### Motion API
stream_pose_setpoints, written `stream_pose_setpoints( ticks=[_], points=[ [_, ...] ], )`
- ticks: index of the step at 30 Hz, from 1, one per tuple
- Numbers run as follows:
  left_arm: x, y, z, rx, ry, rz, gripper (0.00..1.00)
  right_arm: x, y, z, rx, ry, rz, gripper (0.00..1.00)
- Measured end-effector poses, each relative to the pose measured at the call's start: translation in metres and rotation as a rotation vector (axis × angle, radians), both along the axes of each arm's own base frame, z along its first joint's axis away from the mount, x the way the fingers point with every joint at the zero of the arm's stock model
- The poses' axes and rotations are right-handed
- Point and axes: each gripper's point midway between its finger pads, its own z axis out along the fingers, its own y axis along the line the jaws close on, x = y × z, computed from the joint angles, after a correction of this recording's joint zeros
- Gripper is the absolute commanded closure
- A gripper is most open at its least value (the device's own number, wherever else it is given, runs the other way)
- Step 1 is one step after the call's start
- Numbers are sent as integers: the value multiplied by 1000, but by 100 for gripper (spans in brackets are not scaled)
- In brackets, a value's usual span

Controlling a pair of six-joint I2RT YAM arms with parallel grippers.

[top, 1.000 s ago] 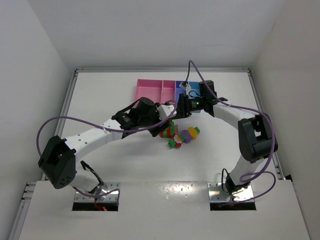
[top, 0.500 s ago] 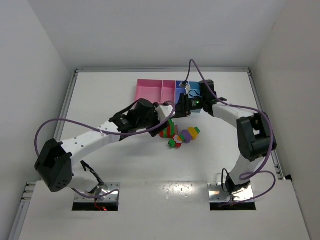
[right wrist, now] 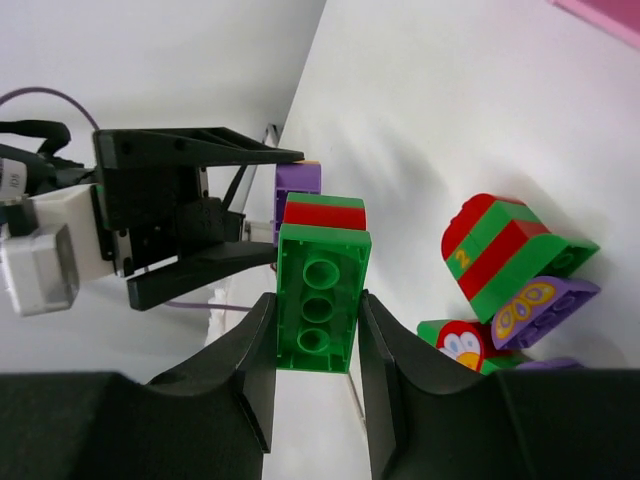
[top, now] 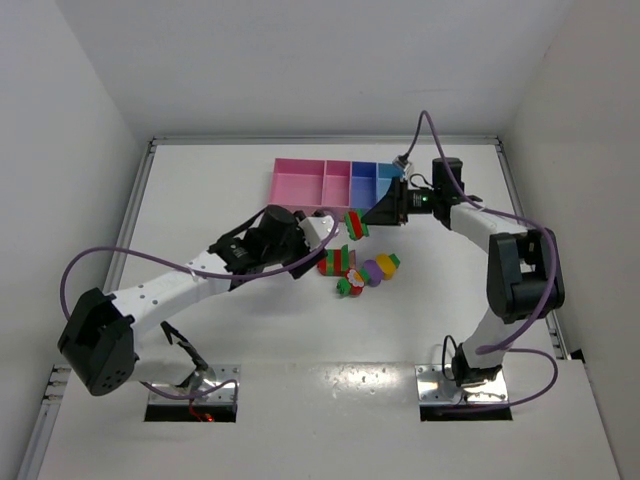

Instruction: Sort the legos into containers by color

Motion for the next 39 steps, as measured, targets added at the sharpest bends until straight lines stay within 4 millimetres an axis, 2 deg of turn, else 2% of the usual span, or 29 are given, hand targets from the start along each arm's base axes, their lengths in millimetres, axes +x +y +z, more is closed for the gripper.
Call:
stream_pose_setpoints(
  ticks=[4, 10, 12, 15, 22, 27, 30, 35, 37, 39],
  points=[
    [1, 9, -8, 6, 29, 27, 62, 5, -9, 2, 1, -6, -27, 100],
    [9, 26, -19, -46, 121, 130, 46, 7, -14, 3, 0, -12, -39, 100],
    [12, 30, -28, -57, 161, 172, 38, 6, -15, 4, 0, -14, -43, 100],
    [9, 37, -48, -50, 229, 222, 32, 3, -18, 8, 0, -26, -49, 100],
    [6, 50, -92, -44, 402, 308, 10, -7, -21, 16, -1, -53, -52, 100],
    [10, 57, -100, -96, 491, 338, 7, -11, -21, 12, -4, -37, -49, 100],
    [22, 56, -82, -208, 551, 324, 9, -13, -19, 12, 0, -36, -39, 100],
    [48, 24, -14, -496, 626, 156, 10, -21, -12, 16, 21, -43, 6, 100],
    [46, 7, 7, -595, 674, 61, 10, -26, -7, 18, 32, -46, 34, 100],
    [40, -4, 18, -659, 729, -10, 10, -30, -1, 20, 42, -51, 61, 100]
  ],
)
